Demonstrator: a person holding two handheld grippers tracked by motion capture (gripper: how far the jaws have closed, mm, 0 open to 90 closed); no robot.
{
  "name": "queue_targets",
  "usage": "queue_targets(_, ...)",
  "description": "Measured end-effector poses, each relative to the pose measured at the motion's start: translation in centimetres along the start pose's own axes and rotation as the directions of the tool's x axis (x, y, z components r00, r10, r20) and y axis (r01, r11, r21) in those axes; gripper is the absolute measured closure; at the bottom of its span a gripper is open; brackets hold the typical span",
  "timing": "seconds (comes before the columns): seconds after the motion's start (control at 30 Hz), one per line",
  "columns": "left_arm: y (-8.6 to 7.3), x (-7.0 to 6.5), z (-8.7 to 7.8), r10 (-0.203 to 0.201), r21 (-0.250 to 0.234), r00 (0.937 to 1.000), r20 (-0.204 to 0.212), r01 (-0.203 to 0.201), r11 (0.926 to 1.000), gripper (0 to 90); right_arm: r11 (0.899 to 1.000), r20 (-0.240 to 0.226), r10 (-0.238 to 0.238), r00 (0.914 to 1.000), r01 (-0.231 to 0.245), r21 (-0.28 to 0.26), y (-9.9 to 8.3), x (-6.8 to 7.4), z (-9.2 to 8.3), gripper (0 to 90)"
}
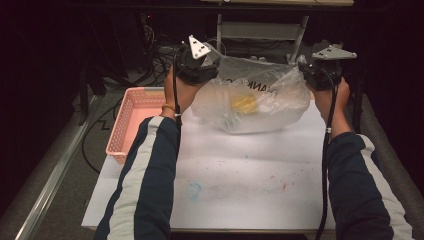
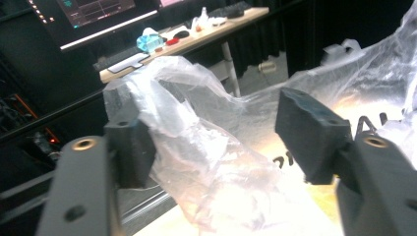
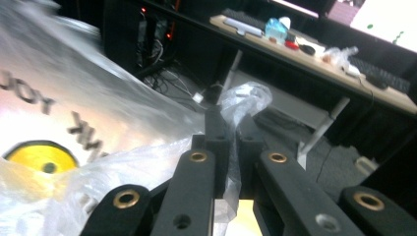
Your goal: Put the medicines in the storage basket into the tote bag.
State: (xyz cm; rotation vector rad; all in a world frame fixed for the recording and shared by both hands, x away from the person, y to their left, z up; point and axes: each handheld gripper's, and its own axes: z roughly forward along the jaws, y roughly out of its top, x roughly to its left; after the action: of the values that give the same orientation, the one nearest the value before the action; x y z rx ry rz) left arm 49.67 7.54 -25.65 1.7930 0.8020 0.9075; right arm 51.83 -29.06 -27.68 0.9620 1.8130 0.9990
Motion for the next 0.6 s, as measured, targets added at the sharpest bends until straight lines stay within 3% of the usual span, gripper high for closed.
queue_targets(0.23, 0.3, 1.0, -1.5, 0.014, -0.020, 0.9990, -0.042, -0.014, 0.9997, 31.1, 0.999, 0.066, 0.007, 0.9978, -0.009, 0.035, -0.9, -1.7, 0.6, 89.0)
queue_targets(0.33, -0.2, 1.4, -1.6, -0.010, -0.009, 0.9998, -0.015, 0.010, 0.9999, 31.1, 0.999, 0.081, 0.013, 0.9966, -0.017, 0.047, -1.1, -2.1, 0.7, 89.0)
queue_targets(0.4, -1.0, 1.1, -1.5, -0.008, -0.001, 0.9997, 0.025, 0.008, 1.0000, 31.1, 0.998, 0.079, 0.025, 0.9966, -0.028, 0.047, -1.3, -2.2, 0.8, 89.0)
queue_targets(0.5, -3.1, 0.1, -1.1, 0.020, 0.028, 0.9973, 0.071, -0.022, 0.9993, 30.8, 0.998, 0.074, 0.023, 0.9970, -0.027, 0.052, -1.3, -2.0, 0.8, 89.0)
queue_targets(0.6, -5.3, -0.6, -0.9, 0.007, 0.044, 0.9947, 0.103, -0.012, 0.9990, 28.5, 0.998, 0.077, 0.023, 0.9968, -0.028, 0.057, -1.4, -2.1, 0.8, 88.9)
